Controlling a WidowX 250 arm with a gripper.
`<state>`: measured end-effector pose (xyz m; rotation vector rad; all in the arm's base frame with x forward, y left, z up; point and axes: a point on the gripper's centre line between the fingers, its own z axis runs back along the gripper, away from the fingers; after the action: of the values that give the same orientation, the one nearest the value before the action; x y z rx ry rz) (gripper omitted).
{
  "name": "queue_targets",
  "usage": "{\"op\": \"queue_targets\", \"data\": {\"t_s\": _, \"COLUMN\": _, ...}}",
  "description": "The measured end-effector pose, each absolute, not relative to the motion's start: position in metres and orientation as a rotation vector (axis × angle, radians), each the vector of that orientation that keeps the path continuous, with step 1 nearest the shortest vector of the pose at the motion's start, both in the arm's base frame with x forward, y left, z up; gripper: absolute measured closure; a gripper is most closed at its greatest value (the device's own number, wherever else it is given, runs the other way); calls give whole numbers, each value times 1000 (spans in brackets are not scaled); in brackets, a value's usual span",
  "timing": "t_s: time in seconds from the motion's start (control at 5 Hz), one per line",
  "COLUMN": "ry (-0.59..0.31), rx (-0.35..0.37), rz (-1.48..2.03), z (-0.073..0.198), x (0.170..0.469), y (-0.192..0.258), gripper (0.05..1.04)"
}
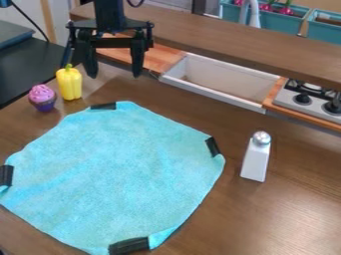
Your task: Fold the cloth from top left to bottom right
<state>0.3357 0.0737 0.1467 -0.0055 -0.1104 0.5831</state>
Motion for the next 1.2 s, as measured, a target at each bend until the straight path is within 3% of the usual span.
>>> {"op": "queue_targets", "data": {"t_s": 0.2, "ry": -87, "rx": -9, "rz": 579, "z": 138, "x": 336, "y": 73, "gripper": 84}}
{"op": "queue_targets", "data": {"t_s": 0.8, "ry": -183, "rx": -90, "rz": 200, "z": 136, "x": 334, "y": 115, "gripper": 84}}
{"op": "queue_targets", "data": {"t_s": 1.2, "ry": -188, "rx": 14, "rz": -313, "z": 118, "x": 362, "y": 142, "gripper": 84}}
